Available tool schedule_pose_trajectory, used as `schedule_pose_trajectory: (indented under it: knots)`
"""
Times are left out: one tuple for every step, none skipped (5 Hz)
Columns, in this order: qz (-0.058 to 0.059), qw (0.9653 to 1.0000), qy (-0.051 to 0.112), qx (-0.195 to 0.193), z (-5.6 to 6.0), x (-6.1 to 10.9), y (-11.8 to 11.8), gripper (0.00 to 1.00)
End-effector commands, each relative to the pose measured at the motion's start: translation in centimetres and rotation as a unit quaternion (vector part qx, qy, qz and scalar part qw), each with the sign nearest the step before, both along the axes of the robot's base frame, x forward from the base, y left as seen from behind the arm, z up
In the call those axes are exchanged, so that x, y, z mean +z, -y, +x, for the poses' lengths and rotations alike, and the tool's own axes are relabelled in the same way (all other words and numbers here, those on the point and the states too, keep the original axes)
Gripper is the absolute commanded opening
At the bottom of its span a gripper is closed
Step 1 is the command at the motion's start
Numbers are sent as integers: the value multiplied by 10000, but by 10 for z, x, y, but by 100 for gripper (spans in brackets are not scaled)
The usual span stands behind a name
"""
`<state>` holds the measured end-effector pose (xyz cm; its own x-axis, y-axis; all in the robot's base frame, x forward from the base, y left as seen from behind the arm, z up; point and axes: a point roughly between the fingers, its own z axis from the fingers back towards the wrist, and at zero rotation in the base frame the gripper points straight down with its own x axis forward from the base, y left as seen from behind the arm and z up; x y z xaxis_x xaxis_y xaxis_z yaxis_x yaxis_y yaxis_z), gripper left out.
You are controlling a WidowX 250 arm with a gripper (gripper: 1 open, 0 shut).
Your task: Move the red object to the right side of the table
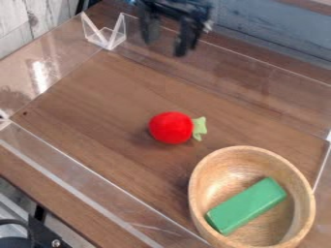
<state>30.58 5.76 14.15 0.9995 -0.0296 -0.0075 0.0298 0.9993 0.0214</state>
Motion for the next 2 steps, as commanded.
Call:
schedule_pose_trajectory:
  knots:
    - [-97,9984,497,-244,5,17,-22,100]
    - [-211,9968,576,-510,2,16,-29,100]
